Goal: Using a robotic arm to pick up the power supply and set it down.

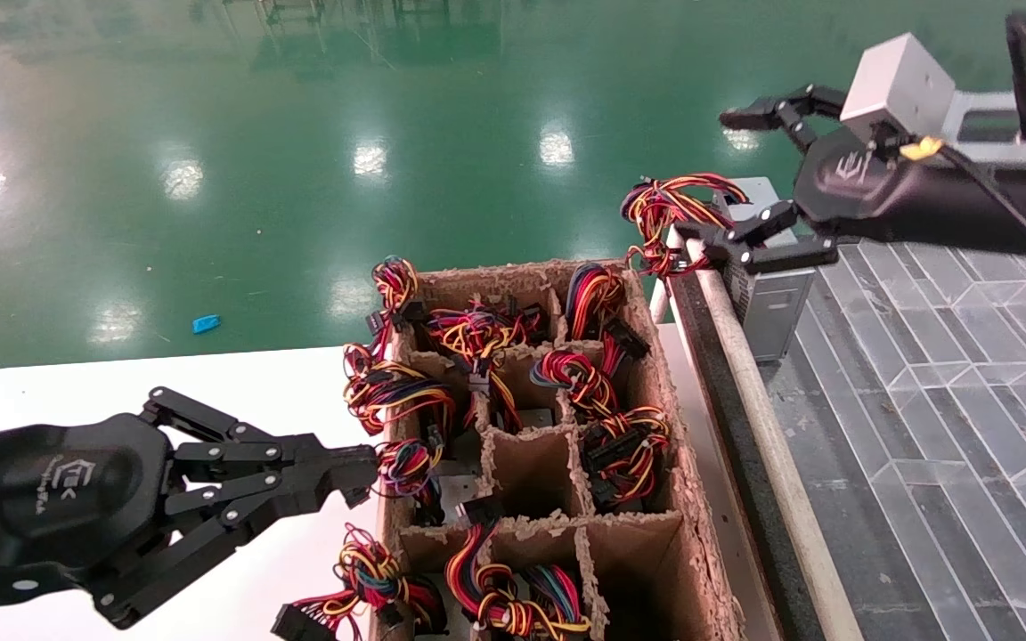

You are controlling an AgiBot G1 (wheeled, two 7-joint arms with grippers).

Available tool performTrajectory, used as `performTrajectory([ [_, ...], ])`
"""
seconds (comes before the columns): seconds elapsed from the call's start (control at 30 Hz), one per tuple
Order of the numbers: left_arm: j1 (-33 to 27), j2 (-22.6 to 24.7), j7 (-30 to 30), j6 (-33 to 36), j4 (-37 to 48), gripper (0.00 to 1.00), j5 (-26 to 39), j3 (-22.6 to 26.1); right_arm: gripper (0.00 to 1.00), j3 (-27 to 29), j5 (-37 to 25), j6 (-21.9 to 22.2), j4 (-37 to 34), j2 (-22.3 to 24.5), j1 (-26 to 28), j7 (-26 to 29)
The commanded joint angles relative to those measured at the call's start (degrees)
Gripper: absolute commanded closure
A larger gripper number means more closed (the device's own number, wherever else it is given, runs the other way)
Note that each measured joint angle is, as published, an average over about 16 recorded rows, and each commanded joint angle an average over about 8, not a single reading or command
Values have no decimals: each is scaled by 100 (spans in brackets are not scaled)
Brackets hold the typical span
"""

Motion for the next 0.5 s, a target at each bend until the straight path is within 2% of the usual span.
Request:
performTrajectory([
  [0.03,0,0,0,0,0,0,0,0,0,34,153,-33,140,51,-158,83],
  [0.5,0,0,0,0,0,0,0,0,0,272,1237,-268,1132,412,-1271,672],
])
